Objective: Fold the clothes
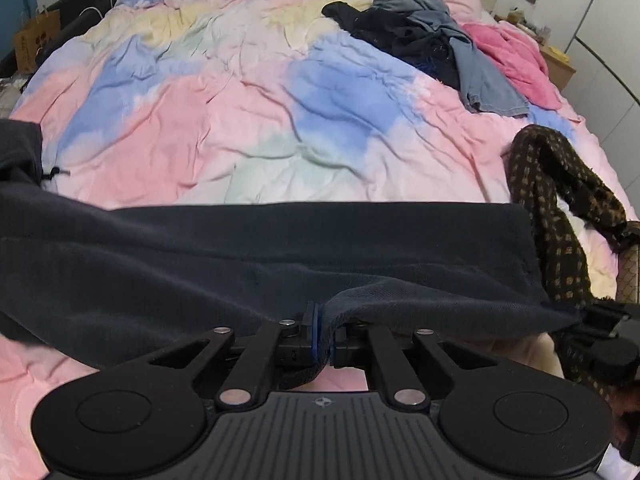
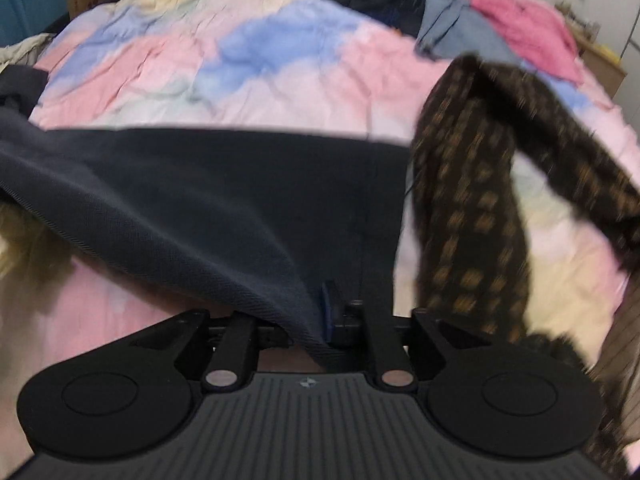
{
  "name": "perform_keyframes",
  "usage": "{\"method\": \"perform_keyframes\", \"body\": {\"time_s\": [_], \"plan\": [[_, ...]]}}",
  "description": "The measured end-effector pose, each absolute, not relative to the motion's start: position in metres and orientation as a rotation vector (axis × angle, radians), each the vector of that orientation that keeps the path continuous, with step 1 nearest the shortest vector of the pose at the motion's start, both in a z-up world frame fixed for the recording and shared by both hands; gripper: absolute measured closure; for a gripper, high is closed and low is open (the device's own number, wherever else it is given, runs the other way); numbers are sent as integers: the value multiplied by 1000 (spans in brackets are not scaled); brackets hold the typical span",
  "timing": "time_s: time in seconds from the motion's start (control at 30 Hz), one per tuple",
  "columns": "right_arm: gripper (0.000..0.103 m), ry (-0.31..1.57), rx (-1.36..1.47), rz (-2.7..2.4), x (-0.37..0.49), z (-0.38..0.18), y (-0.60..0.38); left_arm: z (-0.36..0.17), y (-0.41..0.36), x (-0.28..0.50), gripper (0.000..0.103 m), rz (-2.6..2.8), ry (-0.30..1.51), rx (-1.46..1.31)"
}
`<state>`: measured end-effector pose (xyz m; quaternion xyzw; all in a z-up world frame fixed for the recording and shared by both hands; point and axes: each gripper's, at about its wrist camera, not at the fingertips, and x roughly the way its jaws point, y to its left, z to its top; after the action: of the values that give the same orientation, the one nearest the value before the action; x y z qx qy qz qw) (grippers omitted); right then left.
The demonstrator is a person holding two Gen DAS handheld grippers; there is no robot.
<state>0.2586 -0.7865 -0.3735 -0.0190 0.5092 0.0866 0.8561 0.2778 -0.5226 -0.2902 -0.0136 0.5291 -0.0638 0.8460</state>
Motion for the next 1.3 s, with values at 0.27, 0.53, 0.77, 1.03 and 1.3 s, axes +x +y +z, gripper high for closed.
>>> {"method": "perform_keyframes", "body": {"time_s": [0.27,0.53,0.77,1.03,1.3], "plan": [[75,1046,70,157,218,-344,-777,-270,-490,245,50,-73,1095,-124],[75,1043,135,136,177,-306,-752,-234,-451,214,40,-37,1044,-176],[75,999,141,184,161,-273,-701,-205,-397,179,37,24,991,-215],[74,964,80,260,165,-251,-622,-188,-314,155,36,107,961,-227],[73,965,68,257,178,-242,-524,-177,-214,152,29,125,948,-232]]}}
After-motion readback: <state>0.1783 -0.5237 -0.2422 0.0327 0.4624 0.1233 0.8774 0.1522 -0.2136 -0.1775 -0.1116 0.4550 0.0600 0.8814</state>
